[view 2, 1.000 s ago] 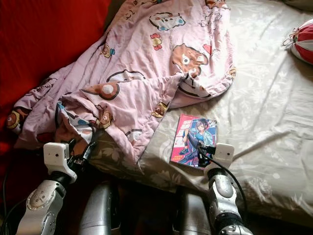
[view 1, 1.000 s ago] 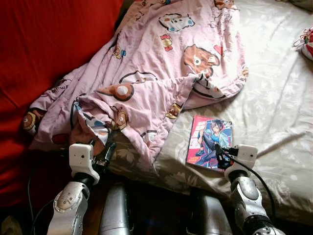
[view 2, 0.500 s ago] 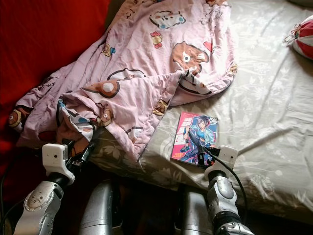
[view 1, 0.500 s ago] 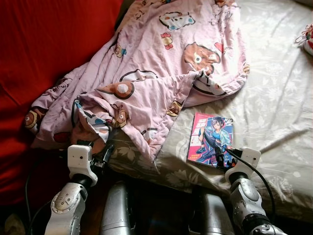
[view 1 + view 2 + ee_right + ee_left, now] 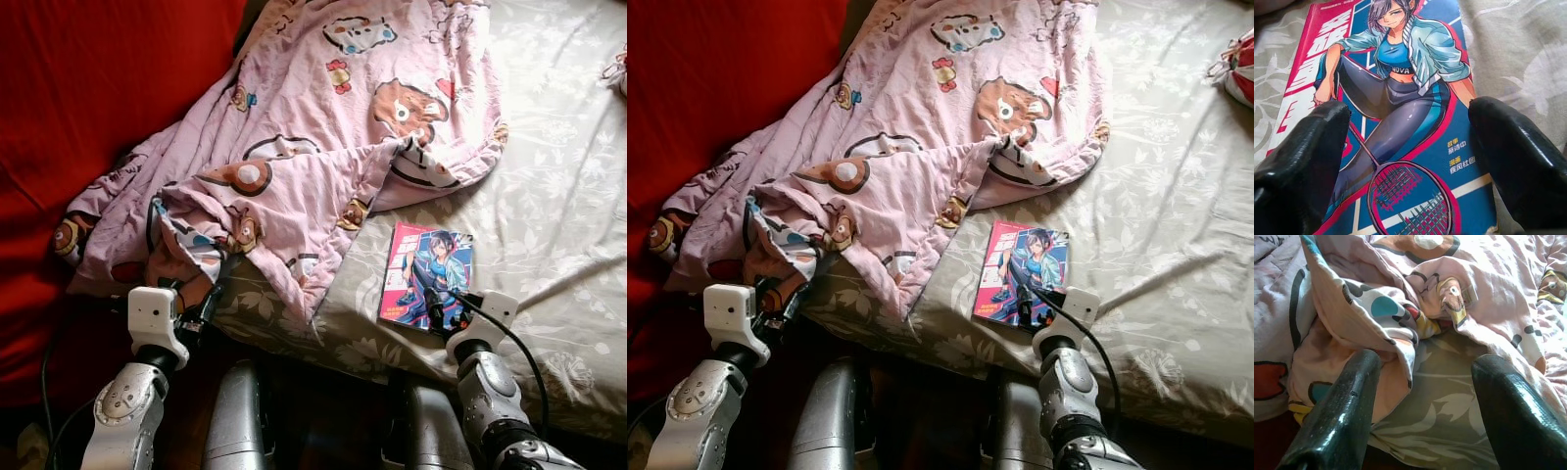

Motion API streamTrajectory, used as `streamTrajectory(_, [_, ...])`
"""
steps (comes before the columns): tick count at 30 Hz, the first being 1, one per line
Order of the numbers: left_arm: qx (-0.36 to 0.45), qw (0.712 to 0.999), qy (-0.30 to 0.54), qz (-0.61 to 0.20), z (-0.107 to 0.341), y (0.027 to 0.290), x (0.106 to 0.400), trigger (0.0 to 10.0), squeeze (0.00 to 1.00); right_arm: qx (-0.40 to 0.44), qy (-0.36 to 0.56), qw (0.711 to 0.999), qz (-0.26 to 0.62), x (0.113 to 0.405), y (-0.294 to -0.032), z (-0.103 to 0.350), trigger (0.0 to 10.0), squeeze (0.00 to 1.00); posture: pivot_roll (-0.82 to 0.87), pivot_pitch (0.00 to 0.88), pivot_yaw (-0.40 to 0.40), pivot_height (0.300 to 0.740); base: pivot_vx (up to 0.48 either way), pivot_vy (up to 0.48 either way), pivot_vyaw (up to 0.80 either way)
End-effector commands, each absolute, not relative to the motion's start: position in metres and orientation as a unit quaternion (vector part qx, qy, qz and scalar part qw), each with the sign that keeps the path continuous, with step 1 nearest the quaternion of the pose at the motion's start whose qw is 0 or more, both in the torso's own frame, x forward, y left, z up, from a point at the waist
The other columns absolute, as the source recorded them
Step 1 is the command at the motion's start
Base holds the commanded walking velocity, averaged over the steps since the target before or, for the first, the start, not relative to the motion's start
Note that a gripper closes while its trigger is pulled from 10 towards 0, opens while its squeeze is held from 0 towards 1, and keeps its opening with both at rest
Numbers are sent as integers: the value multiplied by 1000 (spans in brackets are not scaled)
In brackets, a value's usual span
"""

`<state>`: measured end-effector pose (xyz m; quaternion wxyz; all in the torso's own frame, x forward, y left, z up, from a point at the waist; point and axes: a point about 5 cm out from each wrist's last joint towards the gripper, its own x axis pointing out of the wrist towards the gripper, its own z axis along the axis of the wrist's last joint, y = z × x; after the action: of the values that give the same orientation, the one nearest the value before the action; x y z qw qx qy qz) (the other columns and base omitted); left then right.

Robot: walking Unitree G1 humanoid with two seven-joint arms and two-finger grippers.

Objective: Clean up the room

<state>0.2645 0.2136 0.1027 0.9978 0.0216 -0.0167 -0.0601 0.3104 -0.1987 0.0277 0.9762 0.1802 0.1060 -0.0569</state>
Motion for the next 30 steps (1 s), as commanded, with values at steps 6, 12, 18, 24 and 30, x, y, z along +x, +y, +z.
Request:
streamTrajectory(6, [34,997,-2,-63,99,218,259,10000,0,205,108,970,-68,301,-200,18,10000,0,221,274,43,574,0,0,0])
streamTrajectory(12, [35,997,-2,-65,99,218,258,10000,0,208,116,969,-67,299,-199,15,10000,0,226,277,46,574,0,0,0])
streamTrajectory(18, [37,997,1,-66,99,218,257,10000,0,213,116,968,-68,297,-199,14,10000,0,229,278,47,574,0,0,0])
streamTrajectory(24, [42,997,2,-69,99,218,257,10000,0,222,124,964,-77,294,-199,10,10000,0,229,276,53,574,0,0,0])
streamTrajectory(30, [45,997,1,-70,100,218,258,10000,0,231,125,961,-88,292,-200,8,10000,0,233,275,56,574,0,0,0])
